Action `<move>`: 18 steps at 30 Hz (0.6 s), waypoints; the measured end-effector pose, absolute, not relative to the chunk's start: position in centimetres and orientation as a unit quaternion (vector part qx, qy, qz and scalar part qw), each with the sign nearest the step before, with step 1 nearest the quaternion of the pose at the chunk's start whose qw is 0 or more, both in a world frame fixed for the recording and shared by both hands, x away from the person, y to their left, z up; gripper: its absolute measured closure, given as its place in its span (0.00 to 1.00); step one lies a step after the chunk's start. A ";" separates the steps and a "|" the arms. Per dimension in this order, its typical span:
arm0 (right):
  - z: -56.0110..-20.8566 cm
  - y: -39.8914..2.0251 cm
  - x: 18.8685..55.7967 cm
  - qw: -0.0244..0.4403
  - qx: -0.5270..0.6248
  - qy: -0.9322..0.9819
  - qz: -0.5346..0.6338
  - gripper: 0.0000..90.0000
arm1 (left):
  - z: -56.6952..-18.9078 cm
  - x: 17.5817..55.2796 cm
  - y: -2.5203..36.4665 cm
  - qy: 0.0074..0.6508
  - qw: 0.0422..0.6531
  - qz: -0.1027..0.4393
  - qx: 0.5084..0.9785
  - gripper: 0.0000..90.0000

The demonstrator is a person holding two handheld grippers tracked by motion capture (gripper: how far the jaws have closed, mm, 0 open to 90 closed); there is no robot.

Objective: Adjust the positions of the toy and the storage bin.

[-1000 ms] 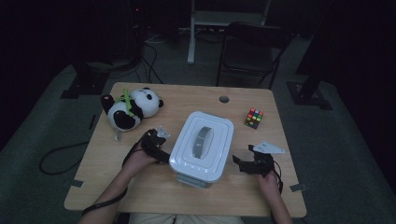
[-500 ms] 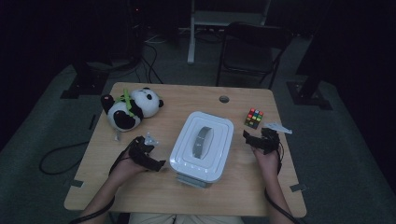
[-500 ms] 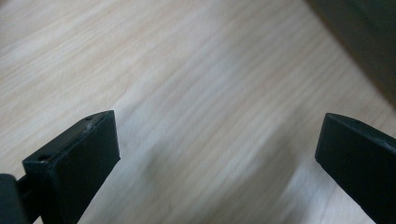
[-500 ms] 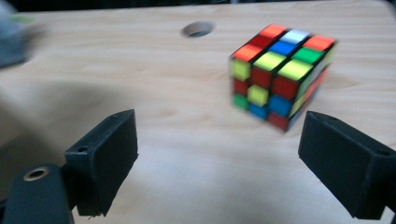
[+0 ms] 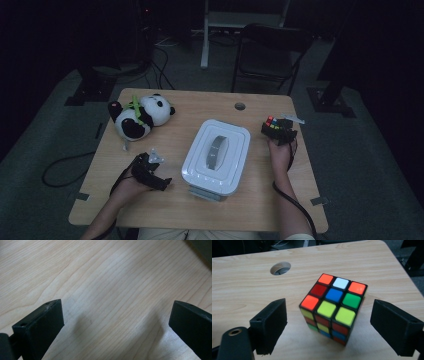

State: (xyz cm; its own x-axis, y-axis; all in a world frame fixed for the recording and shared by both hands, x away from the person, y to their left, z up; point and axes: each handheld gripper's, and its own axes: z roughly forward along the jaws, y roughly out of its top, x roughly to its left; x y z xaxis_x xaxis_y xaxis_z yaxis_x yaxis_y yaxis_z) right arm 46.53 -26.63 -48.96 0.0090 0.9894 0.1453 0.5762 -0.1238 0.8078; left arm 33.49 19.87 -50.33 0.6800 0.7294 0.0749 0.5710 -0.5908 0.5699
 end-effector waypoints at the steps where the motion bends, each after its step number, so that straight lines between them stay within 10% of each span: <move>1: -49.0 -26.6 46.9 0.281 0.656 0.599 0.363 0.15 | -50.3 33.5 19.9 0.370 0.260 0.152 0.879 0.00; 18: -49.6 -27.3 47.6 0.274 0.661 0.619 0.326 0.37 | -50.4 33.1 20.5 0.378 0.264 0.152 0.874 0.00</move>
